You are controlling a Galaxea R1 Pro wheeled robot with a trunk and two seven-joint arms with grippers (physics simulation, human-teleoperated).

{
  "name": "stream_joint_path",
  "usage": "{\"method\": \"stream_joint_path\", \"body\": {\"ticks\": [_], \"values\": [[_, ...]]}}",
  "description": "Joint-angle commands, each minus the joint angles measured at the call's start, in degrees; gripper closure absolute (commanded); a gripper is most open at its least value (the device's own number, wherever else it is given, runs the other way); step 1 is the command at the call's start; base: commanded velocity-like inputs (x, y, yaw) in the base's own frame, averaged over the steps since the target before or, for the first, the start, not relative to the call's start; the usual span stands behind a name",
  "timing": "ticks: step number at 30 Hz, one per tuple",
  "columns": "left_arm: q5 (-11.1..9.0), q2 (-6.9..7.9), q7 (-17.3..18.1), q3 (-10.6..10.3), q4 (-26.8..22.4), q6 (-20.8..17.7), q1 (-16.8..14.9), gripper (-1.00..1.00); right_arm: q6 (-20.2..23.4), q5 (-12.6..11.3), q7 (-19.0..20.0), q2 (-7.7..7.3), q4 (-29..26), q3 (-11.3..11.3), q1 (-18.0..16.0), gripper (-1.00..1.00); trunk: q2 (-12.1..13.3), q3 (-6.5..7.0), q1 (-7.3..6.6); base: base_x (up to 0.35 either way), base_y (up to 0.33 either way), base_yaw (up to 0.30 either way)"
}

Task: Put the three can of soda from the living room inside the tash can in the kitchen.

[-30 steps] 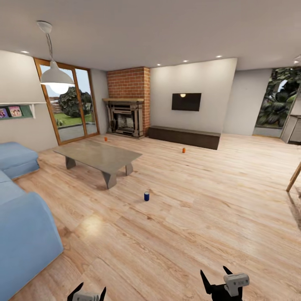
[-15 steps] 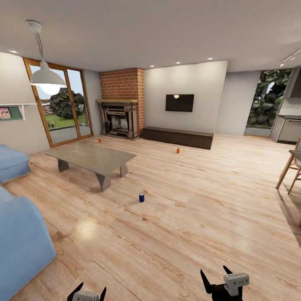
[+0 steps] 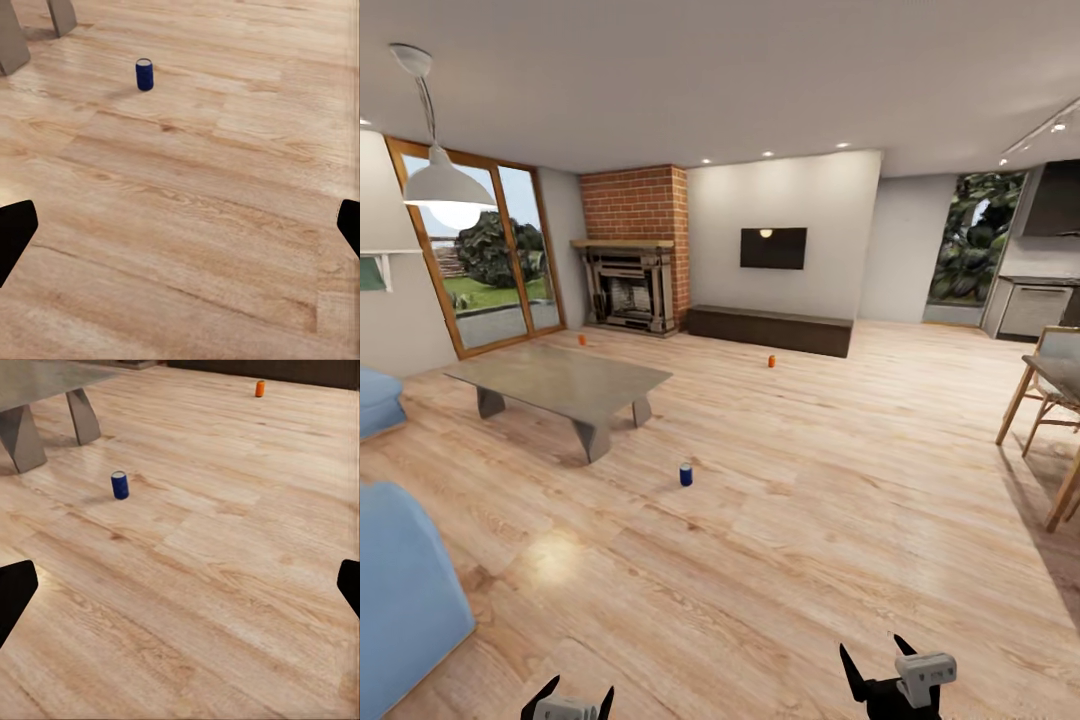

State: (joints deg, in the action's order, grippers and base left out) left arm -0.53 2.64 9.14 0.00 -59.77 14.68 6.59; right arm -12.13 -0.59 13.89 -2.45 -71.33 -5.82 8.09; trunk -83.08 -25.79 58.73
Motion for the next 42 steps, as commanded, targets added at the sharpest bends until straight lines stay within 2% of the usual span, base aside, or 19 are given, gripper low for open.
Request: {"method": "stream_joint_path", "body": {"ticks": [1,33,42], "values": [[0.00,0.00,0.00,0.00,0.00,0.00,0.00,-1.00,0.00,-0.01,0.00,0.00,0.01,0.00,0.00,-1.00,0.00,0.04,0.00,0.000,0.000,-0.225],[0.00,0.00,0.00,0.05,0.00,0.00,0.00,-1.00,-0.09,-0.02,0.08,0.09,0.30,0.10,0.02,-1.00,0.00,1.53,0.00,0.000,0.000,-0.231],[0.00,0.00,0.00,0.09,0.00,0.00,0.00,-1.00,-0.09,0.01,0.08,0.20,0.23,0.11,0.03,-1.00,0.00,1.61,0.00,0.000,0.000,-0.047]]}}
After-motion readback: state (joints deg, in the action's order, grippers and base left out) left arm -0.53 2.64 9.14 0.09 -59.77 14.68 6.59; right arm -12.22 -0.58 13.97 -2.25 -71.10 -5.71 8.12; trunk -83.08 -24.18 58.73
